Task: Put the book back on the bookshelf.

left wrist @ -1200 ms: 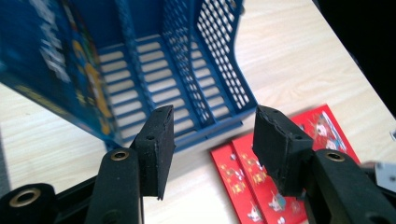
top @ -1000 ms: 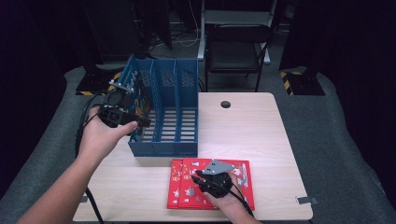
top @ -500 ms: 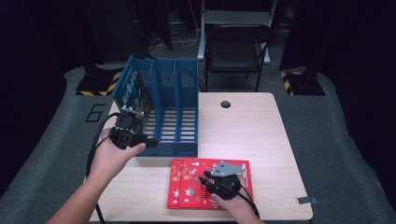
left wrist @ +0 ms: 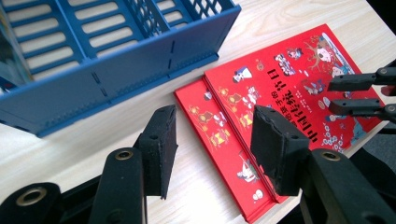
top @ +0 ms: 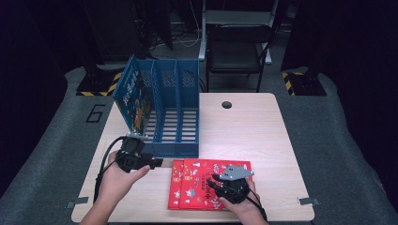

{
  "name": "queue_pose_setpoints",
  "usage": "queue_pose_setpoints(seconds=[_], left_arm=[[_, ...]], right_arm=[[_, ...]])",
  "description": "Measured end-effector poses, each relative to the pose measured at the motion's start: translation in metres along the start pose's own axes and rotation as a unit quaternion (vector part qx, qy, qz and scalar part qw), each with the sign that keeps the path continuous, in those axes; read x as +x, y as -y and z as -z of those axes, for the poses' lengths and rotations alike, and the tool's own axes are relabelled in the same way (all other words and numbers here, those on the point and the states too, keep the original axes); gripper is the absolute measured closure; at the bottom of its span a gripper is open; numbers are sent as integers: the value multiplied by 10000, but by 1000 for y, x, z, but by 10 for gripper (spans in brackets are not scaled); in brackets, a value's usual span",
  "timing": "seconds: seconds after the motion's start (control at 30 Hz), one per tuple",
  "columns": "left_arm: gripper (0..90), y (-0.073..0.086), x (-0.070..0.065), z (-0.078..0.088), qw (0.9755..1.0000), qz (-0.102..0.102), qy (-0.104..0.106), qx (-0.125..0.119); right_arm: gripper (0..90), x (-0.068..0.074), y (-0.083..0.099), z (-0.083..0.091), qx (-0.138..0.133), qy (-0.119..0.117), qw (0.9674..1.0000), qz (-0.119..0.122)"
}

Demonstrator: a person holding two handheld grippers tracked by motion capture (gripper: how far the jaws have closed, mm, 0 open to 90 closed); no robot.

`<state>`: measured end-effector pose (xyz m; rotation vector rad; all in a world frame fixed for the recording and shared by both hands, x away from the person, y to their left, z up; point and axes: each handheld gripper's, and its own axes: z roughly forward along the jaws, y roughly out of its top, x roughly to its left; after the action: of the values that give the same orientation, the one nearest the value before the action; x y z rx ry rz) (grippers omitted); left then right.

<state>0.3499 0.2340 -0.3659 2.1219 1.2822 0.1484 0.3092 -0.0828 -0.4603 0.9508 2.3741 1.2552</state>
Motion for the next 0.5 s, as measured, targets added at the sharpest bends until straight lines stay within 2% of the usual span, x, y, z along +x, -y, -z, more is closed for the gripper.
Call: queue_pose_setpoints(seconds=[0.07,0.23,0.37,0.5], left_arm=[[510,5,0,-4,9999,96,68,-23],[517,15,-2,-13,9999,87,26,46],[517,22,-3,-19,9997,151,175,25],[517,26,-4,-26,9997,179,161,34]], right_arm=[[686,-1,1,0,1,-1,10000,11],[690,-4,5,3,-23,0,10000,-84],[690,-7,8,5,-30,31,9999,-160],[688,-10,9,6,-44,76,9998,-177]])
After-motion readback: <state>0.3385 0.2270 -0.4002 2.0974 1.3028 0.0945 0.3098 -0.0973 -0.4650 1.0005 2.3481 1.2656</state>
